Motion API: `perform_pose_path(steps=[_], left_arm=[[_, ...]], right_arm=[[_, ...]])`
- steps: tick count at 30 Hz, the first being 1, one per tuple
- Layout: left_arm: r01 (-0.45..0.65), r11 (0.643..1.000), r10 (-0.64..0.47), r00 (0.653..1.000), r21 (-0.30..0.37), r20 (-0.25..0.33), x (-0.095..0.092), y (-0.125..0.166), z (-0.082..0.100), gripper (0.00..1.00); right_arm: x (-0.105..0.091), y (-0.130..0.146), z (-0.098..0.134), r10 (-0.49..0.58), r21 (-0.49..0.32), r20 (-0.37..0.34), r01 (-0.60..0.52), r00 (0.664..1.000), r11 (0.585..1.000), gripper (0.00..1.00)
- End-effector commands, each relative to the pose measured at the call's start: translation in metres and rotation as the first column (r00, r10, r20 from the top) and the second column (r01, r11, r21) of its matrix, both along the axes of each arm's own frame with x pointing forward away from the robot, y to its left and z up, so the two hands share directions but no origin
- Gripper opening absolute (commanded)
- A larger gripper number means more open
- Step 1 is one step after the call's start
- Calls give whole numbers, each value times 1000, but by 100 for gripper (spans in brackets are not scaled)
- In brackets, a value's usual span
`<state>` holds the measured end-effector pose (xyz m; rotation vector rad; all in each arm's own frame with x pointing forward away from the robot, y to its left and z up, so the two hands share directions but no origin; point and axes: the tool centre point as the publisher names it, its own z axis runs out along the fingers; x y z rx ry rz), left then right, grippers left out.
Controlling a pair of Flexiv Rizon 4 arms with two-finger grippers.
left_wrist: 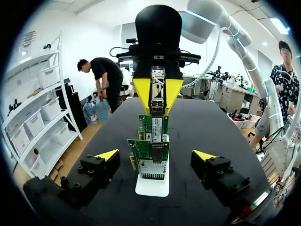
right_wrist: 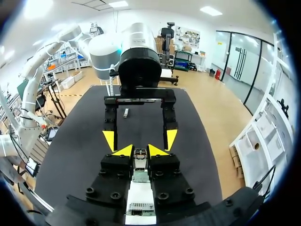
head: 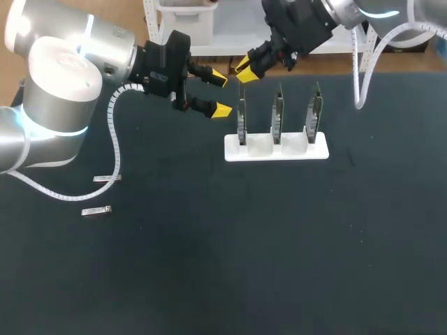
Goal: Pick up the optical module with the left hand, and insert it into the network port with the right hand.
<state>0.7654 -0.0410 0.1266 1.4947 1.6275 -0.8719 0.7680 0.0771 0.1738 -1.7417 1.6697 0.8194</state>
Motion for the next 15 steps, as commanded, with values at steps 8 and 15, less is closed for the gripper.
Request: perform_pose_path(steps=[8,15], left_arm=[[-2,1000,2,1000,5,-2,1,-1,0,100],[-2,1000,2,1000,5,-2,1,-1,0,100]], right_arm=[[0,-2,-1,-1,-1,0,1,1000,1000,0],[-1,-2,-5,-3,-2,-12,3,1000,1000,0]])
